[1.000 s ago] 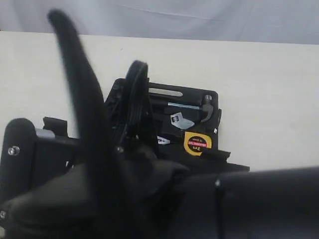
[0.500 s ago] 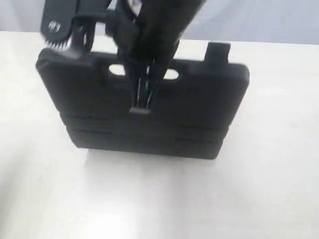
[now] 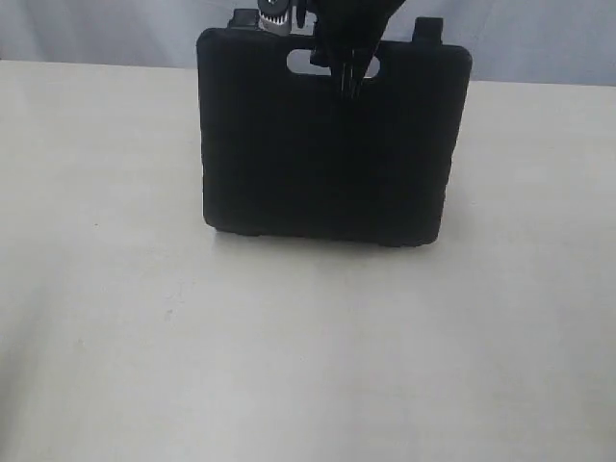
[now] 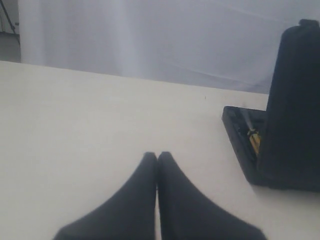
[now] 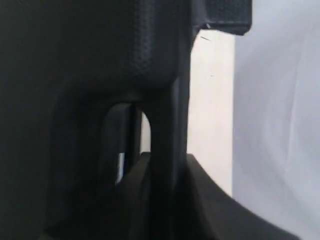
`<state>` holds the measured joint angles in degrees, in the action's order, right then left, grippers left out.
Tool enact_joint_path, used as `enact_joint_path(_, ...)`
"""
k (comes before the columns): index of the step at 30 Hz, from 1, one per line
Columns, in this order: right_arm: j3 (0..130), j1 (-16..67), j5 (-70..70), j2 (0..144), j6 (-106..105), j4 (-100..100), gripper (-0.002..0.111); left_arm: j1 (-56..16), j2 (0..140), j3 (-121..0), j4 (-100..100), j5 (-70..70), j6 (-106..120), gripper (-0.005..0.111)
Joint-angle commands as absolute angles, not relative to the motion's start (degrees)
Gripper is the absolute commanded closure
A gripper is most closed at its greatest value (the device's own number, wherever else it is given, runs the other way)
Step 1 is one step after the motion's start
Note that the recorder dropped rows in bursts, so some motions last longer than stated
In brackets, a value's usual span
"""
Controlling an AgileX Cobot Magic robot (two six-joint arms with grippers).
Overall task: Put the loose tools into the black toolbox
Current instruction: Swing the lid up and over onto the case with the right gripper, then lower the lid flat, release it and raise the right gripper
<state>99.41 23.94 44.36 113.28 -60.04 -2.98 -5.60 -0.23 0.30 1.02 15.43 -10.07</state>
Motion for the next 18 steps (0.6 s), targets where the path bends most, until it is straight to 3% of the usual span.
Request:
enact_joint_path(1,97.51,22.82,44.19,121.9,-61.3,-3.32,0.109,-5.93,0.0,0.0,1.06,15.42,-10.05,0.107)
enact_joint_path(5,97.51,22.82,38.63,125.59,-61.3,-3.32,0.108,-5.93,0.0,0.0,1.06,15.42,-10.05,0.107)
enact_joint_path(7,97.51,22.82,36.96,126.58,-61.3,-3.32,0.102,-5.93,0.0,0.0,1.06,15.42,-10.05,0.107)
enact_joint_path(13,97.51,22.82,34.05,126.86,-60.84,-3.32,0.063,-5.93,0.0,0.0,1.06,15.42,-10.05,0.107)
enact_joint_path(18,97.92,22.82,32.14,125.29,-57.34,-3.32,0.046,-5.93,0.0,0.0,1.06,15.42,-10.05,0.107)
